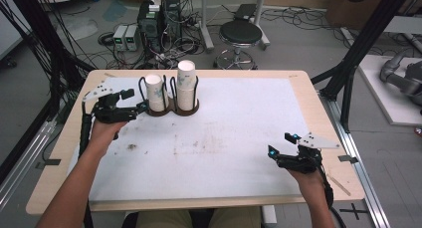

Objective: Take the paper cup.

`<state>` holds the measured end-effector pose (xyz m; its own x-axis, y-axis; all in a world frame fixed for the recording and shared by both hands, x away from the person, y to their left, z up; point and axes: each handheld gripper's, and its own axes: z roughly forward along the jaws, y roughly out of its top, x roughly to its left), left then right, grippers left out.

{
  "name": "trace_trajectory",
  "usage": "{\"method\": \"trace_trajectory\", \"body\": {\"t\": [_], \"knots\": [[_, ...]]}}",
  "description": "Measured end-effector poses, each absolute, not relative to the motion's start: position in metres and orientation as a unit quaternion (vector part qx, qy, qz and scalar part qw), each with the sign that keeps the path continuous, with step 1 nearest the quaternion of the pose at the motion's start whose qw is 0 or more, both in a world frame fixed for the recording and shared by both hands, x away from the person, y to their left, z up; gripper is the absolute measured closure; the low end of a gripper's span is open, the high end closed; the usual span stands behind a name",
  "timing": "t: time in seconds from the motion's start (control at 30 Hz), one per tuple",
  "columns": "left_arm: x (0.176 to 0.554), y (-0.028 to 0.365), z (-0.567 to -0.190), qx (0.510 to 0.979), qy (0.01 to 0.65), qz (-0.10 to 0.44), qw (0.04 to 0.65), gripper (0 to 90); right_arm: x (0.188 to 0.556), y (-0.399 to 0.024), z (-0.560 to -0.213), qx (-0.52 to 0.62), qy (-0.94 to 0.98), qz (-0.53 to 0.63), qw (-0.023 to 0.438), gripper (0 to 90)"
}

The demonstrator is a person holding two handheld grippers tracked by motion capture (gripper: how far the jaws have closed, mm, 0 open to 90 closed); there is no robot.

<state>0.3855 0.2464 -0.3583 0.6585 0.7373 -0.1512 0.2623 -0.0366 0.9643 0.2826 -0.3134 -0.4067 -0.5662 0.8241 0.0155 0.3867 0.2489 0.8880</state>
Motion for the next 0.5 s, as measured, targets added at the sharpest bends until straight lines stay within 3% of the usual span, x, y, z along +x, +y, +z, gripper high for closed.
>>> {"method": "trace_trajectory", "body": {"t": [0.5], "knots": [[0.446,0.242,-0.319,0.709,0.359,0.186,0.578,16.9,0.284,-0.311,-0.407,0.401,0.756,0.462,0.233,20.6]]}}
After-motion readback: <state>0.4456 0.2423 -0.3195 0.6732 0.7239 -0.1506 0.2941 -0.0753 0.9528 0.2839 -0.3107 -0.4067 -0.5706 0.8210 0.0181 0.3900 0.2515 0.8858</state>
